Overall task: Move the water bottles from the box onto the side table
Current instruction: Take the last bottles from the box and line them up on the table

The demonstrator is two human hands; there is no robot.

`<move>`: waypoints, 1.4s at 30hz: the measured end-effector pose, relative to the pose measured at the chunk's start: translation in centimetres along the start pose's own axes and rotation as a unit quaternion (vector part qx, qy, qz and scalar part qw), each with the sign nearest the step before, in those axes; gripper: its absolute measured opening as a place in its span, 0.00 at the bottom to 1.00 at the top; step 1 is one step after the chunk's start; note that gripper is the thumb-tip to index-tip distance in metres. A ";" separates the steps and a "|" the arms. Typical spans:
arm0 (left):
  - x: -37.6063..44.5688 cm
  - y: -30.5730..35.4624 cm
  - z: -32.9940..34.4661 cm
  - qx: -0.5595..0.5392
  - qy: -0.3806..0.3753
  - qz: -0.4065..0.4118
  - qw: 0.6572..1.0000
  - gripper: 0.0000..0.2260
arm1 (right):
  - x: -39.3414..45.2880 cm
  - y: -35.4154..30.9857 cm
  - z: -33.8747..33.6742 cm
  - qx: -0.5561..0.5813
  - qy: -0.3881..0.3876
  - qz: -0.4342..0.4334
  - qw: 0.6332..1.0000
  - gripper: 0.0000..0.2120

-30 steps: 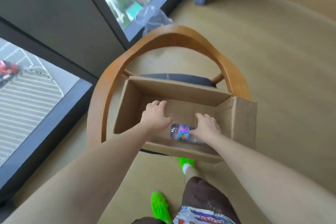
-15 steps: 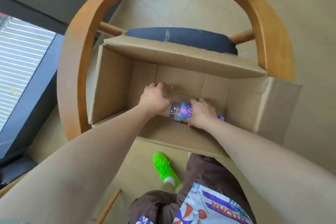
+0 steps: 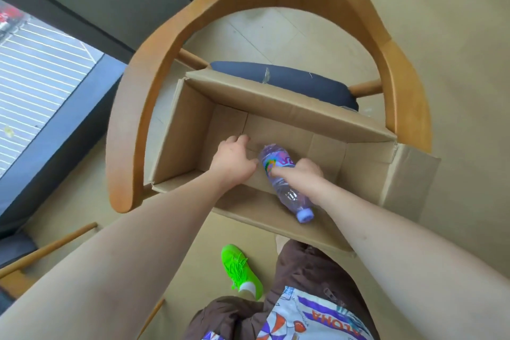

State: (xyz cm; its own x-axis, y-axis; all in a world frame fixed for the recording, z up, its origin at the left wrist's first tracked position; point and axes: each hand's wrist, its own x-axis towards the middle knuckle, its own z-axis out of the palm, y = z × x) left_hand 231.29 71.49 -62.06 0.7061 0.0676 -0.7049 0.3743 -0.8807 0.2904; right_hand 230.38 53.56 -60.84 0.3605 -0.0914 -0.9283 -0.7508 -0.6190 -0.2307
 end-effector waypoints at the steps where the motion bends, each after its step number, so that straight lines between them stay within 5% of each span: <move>1: -0.4 -0.1 -0.7 -0.004 0.010 0.007 1.000 0.29 | -0.5 -0.8 -0.3 0.056 -0.013 0.002 0.998 0.25; 11: -9.0 -2.7 -9.7 -0.036 0.115 0.097 0.988 0.41 | -10.5 -11.4 -1.0 0.202 -0.172 -0.081 0.961 0.18; 17: -18.3 -4.3 -13.8 -0.120 0.247 0.126 0.953 0.46 | -18.8 -15.3 2.8 0.099 -0.235 -0.166 0.952 0.21; 23: -30.8 -11.2 -14.5 -0.181 0.374 0.048 0.908 0.26 | -28.7 -15.0 8.6 -0.090 -0.243 -0.281 0.924 0.40; 27: -40.2 -17.8 -12.3 -0.285 0.458 -0.070 0.839 0.25 | -36.9 -13.3 17.0 -0.150 -0.209 -0.377 0.890 0.31; 31: -51.7 -24.5 -8.6 -0.321 0.536 -0.159 0.764 0.26 | -45.0 -8.5 26.7 -0.244 -0.145 -0.538 0.793 0.14; 35: -63.9 -29.7 -3.2 -0.327 0.595 -0.262 0.686 0.31 | -51.9 -2.0 35.0 -0.358 -0.127 -0.641 0.667 0.20; 42: -82.1 -35.2 11.3 -0.431 0.672 -0.362 0.481 0.33 | -61.3 11.4 49.0 -0.470 -0.191 -0.721 0.472 0.21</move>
State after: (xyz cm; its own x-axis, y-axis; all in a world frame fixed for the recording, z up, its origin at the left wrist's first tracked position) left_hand 153.32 91.65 -21.76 -0.2631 0.9626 0.0647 0.5159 0.0837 0.8526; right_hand 172.60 90.28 -20.88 -0.1385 0.9899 -0.0300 0.7649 0.0877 -0.6381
